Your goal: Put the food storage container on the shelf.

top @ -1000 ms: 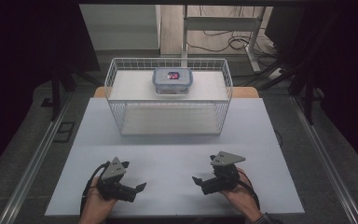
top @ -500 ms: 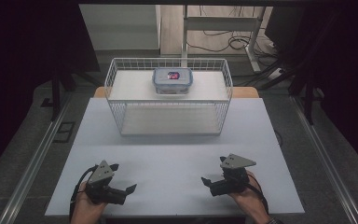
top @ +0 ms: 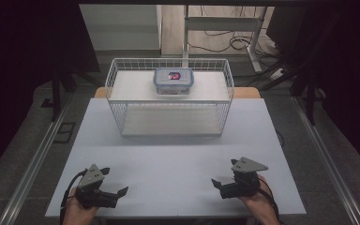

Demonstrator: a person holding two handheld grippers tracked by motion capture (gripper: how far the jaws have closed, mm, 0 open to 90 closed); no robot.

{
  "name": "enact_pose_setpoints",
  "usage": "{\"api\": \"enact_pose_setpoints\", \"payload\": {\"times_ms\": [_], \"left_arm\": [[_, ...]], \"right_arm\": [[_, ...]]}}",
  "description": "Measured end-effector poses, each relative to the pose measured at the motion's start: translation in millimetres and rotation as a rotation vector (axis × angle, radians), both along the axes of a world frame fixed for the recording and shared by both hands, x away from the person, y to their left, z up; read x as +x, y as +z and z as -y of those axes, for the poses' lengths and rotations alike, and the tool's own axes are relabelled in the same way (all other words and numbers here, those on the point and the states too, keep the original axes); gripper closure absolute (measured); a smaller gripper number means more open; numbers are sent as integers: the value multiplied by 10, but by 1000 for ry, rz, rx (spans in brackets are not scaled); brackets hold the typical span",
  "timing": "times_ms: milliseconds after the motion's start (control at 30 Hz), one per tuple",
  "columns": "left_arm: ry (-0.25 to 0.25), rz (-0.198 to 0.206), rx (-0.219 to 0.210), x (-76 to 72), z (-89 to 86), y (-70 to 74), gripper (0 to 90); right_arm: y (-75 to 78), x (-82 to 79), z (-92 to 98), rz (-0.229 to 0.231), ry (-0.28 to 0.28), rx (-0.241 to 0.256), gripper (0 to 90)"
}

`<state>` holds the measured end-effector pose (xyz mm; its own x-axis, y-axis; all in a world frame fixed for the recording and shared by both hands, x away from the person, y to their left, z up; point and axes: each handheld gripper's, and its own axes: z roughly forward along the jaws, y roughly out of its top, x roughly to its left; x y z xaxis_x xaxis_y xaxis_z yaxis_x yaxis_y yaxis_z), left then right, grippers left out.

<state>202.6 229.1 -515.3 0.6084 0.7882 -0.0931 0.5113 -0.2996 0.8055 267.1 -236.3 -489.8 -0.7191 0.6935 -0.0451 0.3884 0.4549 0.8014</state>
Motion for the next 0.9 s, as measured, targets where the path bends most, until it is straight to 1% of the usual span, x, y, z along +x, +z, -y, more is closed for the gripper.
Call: {"api": "enact_pose_setpoints", "payload": {"times_ms": [167, 367, 900], "left_arm": [[19, 0, -3, -39, -75, -5, 18], [43, -3, -10, -85, -172, -15, 18], [110, -12, -11, -204, -417, -69, 19]], "right_arm": [[-3, -13, 80, 2, -17, -3, 0], [-5, -32, 191, 2, -51, -3, 0], [-39, -102, 524, 14, -141, -14, 0]]}}
